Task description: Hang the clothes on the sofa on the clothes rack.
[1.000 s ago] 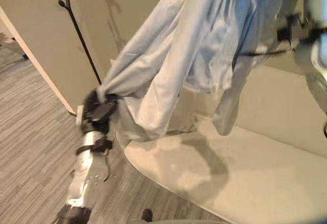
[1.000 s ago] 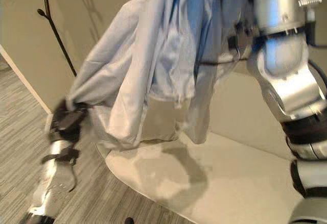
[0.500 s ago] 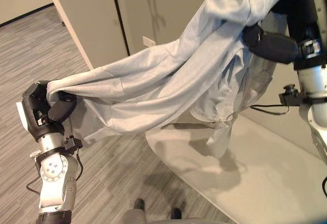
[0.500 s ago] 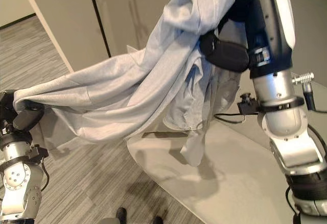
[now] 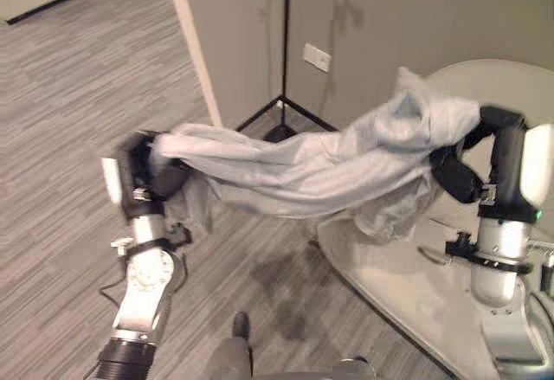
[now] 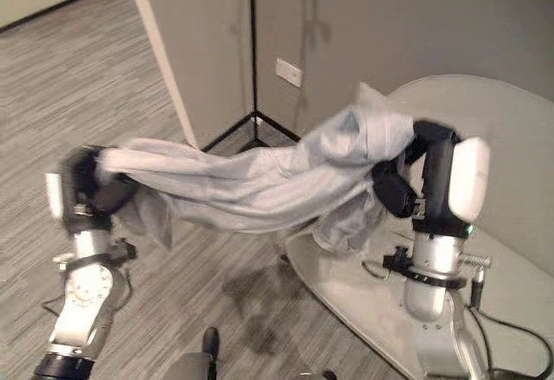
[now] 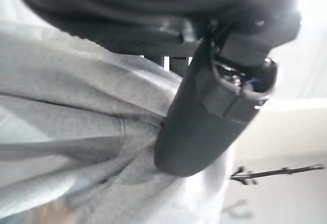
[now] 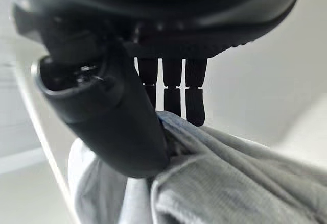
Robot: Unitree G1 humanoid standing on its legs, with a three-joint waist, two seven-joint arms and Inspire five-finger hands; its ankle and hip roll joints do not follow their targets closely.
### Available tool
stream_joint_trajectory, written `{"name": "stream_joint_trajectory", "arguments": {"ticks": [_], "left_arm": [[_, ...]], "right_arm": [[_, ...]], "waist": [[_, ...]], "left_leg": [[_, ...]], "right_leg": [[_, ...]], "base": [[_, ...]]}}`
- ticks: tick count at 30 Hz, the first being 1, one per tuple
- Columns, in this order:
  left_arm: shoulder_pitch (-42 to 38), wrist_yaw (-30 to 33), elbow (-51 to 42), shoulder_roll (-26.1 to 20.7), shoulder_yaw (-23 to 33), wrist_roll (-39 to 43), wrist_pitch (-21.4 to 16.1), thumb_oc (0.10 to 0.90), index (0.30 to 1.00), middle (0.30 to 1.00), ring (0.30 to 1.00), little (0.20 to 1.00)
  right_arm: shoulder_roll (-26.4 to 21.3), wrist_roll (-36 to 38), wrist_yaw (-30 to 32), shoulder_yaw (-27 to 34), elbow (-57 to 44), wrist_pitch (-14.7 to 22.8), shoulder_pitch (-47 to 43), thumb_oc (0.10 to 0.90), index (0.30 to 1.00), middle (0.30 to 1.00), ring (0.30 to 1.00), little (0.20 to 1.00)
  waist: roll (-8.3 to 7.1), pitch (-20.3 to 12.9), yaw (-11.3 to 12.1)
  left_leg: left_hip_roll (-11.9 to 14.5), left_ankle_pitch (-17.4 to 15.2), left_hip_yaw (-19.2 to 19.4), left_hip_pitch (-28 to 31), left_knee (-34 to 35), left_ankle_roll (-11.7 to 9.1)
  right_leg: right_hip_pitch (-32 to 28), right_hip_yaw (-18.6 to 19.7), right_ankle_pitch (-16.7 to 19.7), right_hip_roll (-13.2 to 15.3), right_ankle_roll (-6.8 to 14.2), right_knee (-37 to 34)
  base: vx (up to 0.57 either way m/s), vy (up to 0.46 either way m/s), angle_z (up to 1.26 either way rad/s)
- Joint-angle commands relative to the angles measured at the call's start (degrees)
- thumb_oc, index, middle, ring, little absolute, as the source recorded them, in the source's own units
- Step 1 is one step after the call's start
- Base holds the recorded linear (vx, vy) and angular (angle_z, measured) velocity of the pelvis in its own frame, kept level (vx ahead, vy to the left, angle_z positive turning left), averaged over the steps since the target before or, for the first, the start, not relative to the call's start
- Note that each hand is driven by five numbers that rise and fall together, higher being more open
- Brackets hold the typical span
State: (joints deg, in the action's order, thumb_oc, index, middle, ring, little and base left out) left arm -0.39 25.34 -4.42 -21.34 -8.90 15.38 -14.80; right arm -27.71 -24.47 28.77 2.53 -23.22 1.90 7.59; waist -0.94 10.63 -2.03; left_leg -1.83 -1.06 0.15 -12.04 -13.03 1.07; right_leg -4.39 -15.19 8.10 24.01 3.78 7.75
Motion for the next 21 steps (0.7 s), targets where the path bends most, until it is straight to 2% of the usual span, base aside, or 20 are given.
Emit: {"name": "stream_joint_trajectory", "arguments": {"ticks": [1,2,3,4,6,7,8,9,10,13,14,15,16,17,18,19,20,21], "left_arm": [[-2.12,-2.50,-9.52,-3.94,3.83,-0.29,-5.74,0.400,0.300,0.300,0.300,0.300],[-1.41,-2.91,-9.48,-3.87,3.53,0.05,-5.52,0.400,0.300,0.300,0.300,0.300],[-0.22,-3.83,-9.63,-3.77,3.19,0.67,-5.08,0.400,0.300,0.300,0.300,0.300],[-0.20,-3.86,-9.68,-3.78,3.18,0.69,-5.06,0.400,0.300,0.300,0.300,0.300],[1.40,-5.26,-9.49,-3.78,2.37,0.66,-4.09,0.400,0.300,0.300,0.300,0.300],[1.39,-5.53,-9.27,-3.89,2.11,0.09,-3.62,0.400,0.300,0.300,0.300,0.300],[0.26,-5.34,-8.93,-3.68,1.78,-1.49,-2.93,0.400,0.300,0.300,0.300,0.300],[0.23,-5.34,-8.92,-3.68,1.77,-1.50,-2.93,0.400,0.300,0.300,0.300,0.300],[-0.56,-5.23,-8.58,-2.97,1.14,-1.99,-3.00,0.400,0.300,0.300,0.300,0.300],[-2.34,-4.91,-7.55,-1.93,-0.35,-2.85,-3.35,0.400,0.300,0.300,0.300,0.300],[-3.26,-5.34,-6.57,-0.77,-1.83,-3.78,-3.02,0.400,0.300,0.300,0.300,0.300],[-3.31,-5.32,-6.52,-0.74,-1.88,-3.83,-3.04,0.400,0.300,0.300,0.300,0.300],[-3.26,-5.40,-6.57,-0.49,-1.29,-3.25,-3.55,0.400,0.300,0.300,0.300,0.300],[-3.09,-5.70,-7.01,-0.49,-1.30,-3.13,-3.67,0.400,0.300,0.300,0.300,0.300],[-3.42,-5.81,-7.10,-0.32,-1.75,-2.78,-3.89,0.400,0.300,0.300,0.300,0.300],[-3.48,-5.82,-7.06,-0.26,-1.81,-2.76,-3.91,0.400,0.300,0.300,0.300,0.300],[-3.09,-5.55,-7.77,-0.66,-1.84,-2.62,-4.40,0.400,0.300,0.300,0.300,0.300],[-3.05,-5.54,-7.80,-0.68,-1.85,-2.64,-4.37,0.400,0.300,0.300,0.300,0.300]], "right_arm": [[-3.90,-5.23,6.52,-1.67,0.07,2.56,-10.70,0.400,0.300,0.300,0.300,0.300],[-3.90,-5.29,6.21,-1.52,-0.07,2.77,-10.28,0.400,0.300,0.300,0.300,0.300],[-3.88,-5.03,5.83,-1.24,-0.40,3.29,-9.51,0.400,0.300,0.300,0.300,0.300],[-3.87,-5.03,5.81,-1.18,-0.44,3.30,-9.46,0.400,0.300,0.300,0.300,0.300],[-3.80,-3.88,5.34,-1.01,-0.75,4.54,-7.86,0.400,0.300,0.300,0.300,0.300],[-4.04,-3.61,5.22,-1.13,-0.59,4.62,-7.56,0.400,0.300,0.300,0.300,0.300],[-4.32,-3.16,5.45,-1.75,0.70,4.83,-7.63,0.400,0.300,0.300,0.300,0.300],[-4.32,-3.16,5.46,-1.75,0.73,4.84,-7.66,0.400,0.300,0.300,0.300,0.300],[-4.37,-2.74,5.78,-1.92,0.59,5.16,-7.23,0.400,0.300,0.300,0.300,0.300],[-5.13,-2.75,7.17,-2.27,0.45,5.04,-7.86,0.400,0.300,0.300,0.300,0.300],[-4.92,-2.92,7.86,-1.84,0.39,5.25,-6.72,0.400,0.300,0.300,0.300,0.300],[-4.94,-2.92,7.89,-1.80,0.42,5.28,-6.70,0.400,0.300,0.300,0.300,0.300],[-5.19,-2.57,8.15,-1.98,1.22,5.20,-6.77,0.400,0.300,0.300,0.300,0.300],[-5.30,-2.67,8.34,-1.90,0.73,5.35,-6.59,0.400,0.300,0.300,0.300,0.300],[-5.44,-2.77,8.63,-1.63,0.49,5.50,-6.50,0.400,0.300,0.300,0.300,0.300],[-5.49,-2.76,8.63,-1.54,0.43,5.50,-6.43,0.400,0.300,0.300,0.300,0.300],[-6.10,-3.02,9.76,-0.32,0.44,5.20,-5.87,0.400,0.300,0.300,0.300,0.300],[-6.08,-3.03,9.75,-0.32,0.42,5.20,-5.83,0.400,0.300,0.300,0.300,0.300]], "waist": [[1.25,-4.64,0.12],[0.90,-4.51,-0.18],[0.48,-4.39,-0.22],[0.41,-4.44,-0.20],[-0.68,-4.41,-0.55],[-1.32,-4.14,-0.70],[-2.89,-2.95,-0.77],[-2.89,-2.96,-0.70],[-3.96,-2.30,-1.44],[-4.28,-2.05,-1.97],[-4.37,-3.11,-2.94],[-4.43,-3.05,-2.93],[-3.53,-4.25,-3.10],[-2.76,-4.34,-3.07],[-2.22,-4.41,-3.32],[-1.99,-4.13,-3.30],[-1.38,-3.00,-3.28],[-0.99,-3.05,-3.33]], "left_leg": [[4.53,-7.76,1.63,6.25,6.03,2.32],[3.95,-7.25,1.43,6.98,7.27,2.52],[3.57,-6.62,1.50,8.07,9.23,2.53],[3.50,-6.37,1.53,8.05,9.43,2.54],[2.45,-5.24,2.09,9.76,12.64,2.34],[1.78,-4.81,2.40,10.35,13.56,2.19],[0.72,-3.93,3.10,12.24,16.18,1.52],[0.72,-3.86,3.17,12.25,16.27,1.52],[-0.76,-4.08,2.95,13.16,16.63,1.41],[-2.21,-4.93,2.57,13.79,16.17,1.69],[-3.19,-7.08,1.11,14.63,14.69,1.89],[-3.24,-7.09,1.12,14.50,14.42,1.88],[-3.31,-9.46,1.72,14.77,11.48,1.70],[-3.22,-11.37,2.60,13.91,6.53,1.01],[-3.12,-10.14,3.53,13.01,1.19,-0.13],[-2.77,-11.20,3.53,12.13,-1.02,-0.29],[-1.47,-5.57,4.37,5.37,-16.79,-4.05],[-1.03,-6.26,4.10,4.98,-17.76,-4.26]], "right_leg": [[4.93,-0.60,-1.09,-5.35,0.20,-1.89],[5.86,1.29,-3.71,-7.72,-0.42,-0.38],[7.27,3.12,-8.80,-11.23,-1.55,1.86],[7.47,3.13,-8.89,-11.15,-1.67,2.06],[9.26,3.70,-12.69,-16.34,-2.29,3.93],[10.14,3.77,-13.12,-18.51,-2.20,3.86],[13.49,6.19,-12.63,-24.29,-1.44,3.01],[13.53,6.25,-12.58,-24.31,-1.45,2.99],[15.20,8.28,-11.47,-27.83,-0.27,1.32],[14.69,9.41,-10.56,-28.81,-0.30,-1.41],[11.62,13.16,-11.51,-29.75,-2.37,-3.62],[11.48,13.14,-11.29,-29.70,-2.42,-3.93],[9.82,13.97,-11.41,-29.63,-2.95,-4.82],[8.17,13.52,-11.58,-29.28,-3.15,-5.59],[6.56,14.31,-11.92,-29.17,-3.59,-6.15],[6.23,14.23,-11.71,-29.44,-3.71,-6.51],[3.19,14.36,-11.35,-29.31,-5.06,-8.71],[3.04,14.33,-11.35,-29.79,-5.13,-8.94]], "base": [[0.06,0.674,-0.25],[0.08,0.358,-0.21],[0.05,0.218,0.11],[0.06,0.165,0.15],[0.07,0.163,0.06],[0.08,0.166,0.00],[0.04,0.108,-0.02],[0.09,0.102,0.05],[0.14,0.091,0.09],[0.20,0.063,0.17],[0.22,-0.018,0.45],[0.42,-0.009,1.07],[0.30,0.015,1.18],[0.44,0.018,0.87],[0.22,0.005,0.04],[0.21,-0.046,-0.01],[0.10,-0.048,0.15],[0.22,-0.073,0.39]]}}
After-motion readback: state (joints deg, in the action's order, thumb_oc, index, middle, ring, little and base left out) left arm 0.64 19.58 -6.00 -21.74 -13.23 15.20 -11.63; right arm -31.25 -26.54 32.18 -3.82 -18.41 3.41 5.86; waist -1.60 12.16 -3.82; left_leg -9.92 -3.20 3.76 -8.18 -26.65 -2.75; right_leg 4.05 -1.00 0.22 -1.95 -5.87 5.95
